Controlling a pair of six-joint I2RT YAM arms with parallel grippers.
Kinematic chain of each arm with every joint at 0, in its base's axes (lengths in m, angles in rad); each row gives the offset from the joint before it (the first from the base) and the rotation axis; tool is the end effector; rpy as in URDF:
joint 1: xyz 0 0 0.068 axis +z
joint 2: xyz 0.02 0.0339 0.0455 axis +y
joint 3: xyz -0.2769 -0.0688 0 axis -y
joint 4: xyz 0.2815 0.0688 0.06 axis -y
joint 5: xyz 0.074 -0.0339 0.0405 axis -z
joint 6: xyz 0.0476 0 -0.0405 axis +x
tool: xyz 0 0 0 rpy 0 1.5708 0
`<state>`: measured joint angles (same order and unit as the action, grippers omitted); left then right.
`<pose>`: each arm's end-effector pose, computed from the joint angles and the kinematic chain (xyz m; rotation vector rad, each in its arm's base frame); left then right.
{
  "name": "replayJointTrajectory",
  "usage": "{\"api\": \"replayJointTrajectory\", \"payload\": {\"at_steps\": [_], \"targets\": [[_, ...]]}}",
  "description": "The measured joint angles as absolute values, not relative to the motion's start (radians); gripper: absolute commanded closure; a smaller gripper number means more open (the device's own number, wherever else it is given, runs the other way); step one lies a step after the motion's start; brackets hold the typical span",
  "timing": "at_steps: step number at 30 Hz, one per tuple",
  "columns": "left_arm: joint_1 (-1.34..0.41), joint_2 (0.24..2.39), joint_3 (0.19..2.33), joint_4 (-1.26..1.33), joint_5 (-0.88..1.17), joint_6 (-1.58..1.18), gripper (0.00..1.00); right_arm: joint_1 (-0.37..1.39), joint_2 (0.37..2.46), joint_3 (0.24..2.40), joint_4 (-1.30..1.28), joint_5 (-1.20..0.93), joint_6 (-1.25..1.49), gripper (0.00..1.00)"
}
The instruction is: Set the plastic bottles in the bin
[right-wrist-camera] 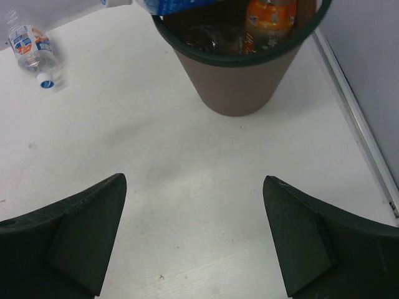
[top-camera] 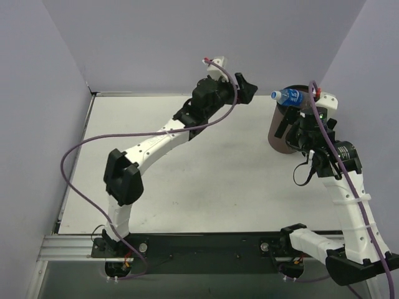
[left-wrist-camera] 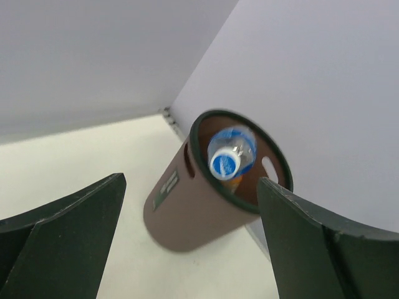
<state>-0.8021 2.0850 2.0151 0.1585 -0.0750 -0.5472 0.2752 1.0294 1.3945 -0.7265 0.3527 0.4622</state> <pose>0.3934 -0.4016 0.4055 0.1357 1.5649 -1.0253 0.2257 0.0466 0.4654 0.4099 1.8677 0.1572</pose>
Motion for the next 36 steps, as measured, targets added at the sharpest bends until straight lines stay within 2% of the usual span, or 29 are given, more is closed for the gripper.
{"api": "replayJointTrajectory", "payload": {"at_steps": [6, 10, 17, 24, 27, 30, 33, 36], "targets": [[-0.734, 1.763, 1.643, 0.083, -0.055, -0.662, 0.03, 0.278, 1.193, 1.534, -0.69, 0.298, 0.272, 0.14], [-0.693, 1.617, 1.536, -0.043, -0.056, -0.669, 0.03, 0.316, 1.33, 1.645, -0.667, 0.334, 0.147, 0.1], [-0.612, 1.356, 1.319, -0.237, -0.052, -0.665, 0.03, 0.453, 1.534, 1.765, -0.654, 0.474, -0.09, 0.08], [-0.538, 1.222, 1.275, -0.42, -0.077, -0.631, 0.02, 0.479, 1.705, 1.837, -0.616, 0.654, -0.296, 0.08], [-0.527, 1.191, 1.276, -0.468, -0.11, -0.618, 0.03, 0.476, 1.749, 1.838, -0.601, 0.709, -0.34, 0.11], [-0.52, 1.187, 1.289, -0.514, -0.147, -0.593, 0.02, 0.467, 1.777, 1.839, -0.582, 0.73, -0.369, 0.2], [-0.516, 1.194, 1.309, -0.54, -0.168, -0.577, 0.03, 0.455, 1.797, 1.857, -0.572, 0.739, -0.386, 0.34], [-0.515, 1.198, 1.329, -0.55, -0.176, -0.564, 0.03, 0.438, 1.816, 1.884, -0.548, 0.751, -0.396, 0.56]]}}
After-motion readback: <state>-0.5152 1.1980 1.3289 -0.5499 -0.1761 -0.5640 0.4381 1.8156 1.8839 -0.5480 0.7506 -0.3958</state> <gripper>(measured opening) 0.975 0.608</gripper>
